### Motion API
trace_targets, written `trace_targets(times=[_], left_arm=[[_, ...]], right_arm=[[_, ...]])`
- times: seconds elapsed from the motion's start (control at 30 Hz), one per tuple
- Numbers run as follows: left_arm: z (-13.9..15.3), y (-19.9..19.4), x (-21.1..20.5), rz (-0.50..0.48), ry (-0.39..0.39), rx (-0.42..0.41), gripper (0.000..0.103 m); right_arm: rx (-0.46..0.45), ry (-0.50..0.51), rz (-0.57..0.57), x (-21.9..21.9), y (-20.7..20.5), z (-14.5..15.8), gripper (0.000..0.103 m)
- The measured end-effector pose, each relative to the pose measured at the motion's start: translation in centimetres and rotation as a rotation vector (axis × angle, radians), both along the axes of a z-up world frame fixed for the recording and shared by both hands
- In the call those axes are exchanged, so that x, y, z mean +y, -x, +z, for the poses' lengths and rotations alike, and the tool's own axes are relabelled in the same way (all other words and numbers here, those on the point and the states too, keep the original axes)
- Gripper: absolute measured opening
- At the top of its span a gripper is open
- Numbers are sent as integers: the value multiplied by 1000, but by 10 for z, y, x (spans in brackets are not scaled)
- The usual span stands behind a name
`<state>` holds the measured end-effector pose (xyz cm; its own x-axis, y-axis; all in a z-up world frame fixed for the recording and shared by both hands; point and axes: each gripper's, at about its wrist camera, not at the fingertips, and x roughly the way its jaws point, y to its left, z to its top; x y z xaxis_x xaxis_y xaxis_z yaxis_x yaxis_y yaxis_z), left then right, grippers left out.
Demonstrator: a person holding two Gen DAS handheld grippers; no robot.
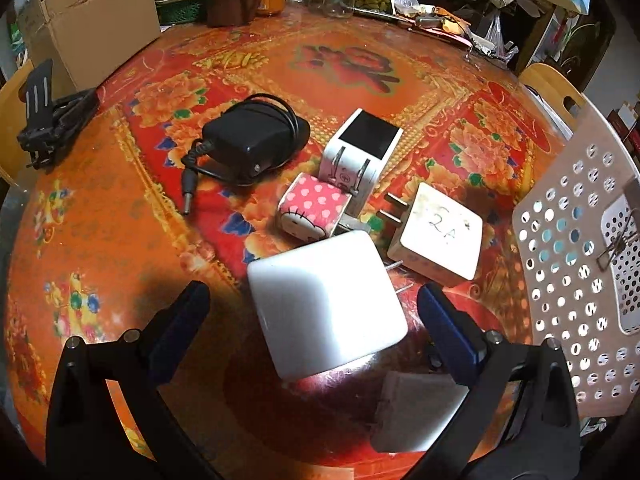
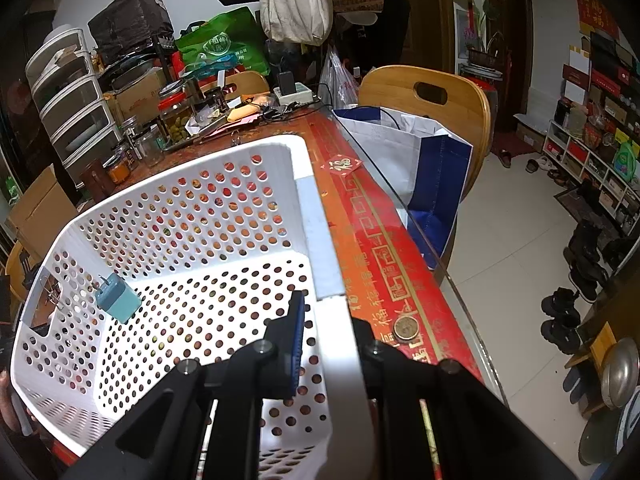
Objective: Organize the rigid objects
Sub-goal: 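Grasp the large white square charger with the left tool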
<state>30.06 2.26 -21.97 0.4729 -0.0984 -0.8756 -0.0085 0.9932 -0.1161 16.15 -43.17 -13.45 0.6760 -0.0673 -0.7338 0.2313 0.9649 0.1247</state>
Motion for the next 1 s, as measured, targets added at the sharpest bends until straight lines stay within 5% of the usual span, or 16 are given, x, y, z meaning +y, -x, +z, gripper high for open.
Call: trace_targets(times=[0.17,0.3,0.63,1.0], left_arm=[[-1,-1,0,0,-21,-14,98],[3,2,-6,-9,-53,-42,71],[14,25,0,15,-113,-147,71],[47,55,31,161,-378,-285,71]], right_arm=[[-3,-1,-1,-1,0,1,12],[-3,-1,-1,-1,0,1,12],[-5,-4,-1,-1,0,1,12],[-6,5,-2,-2,0,2,12]])
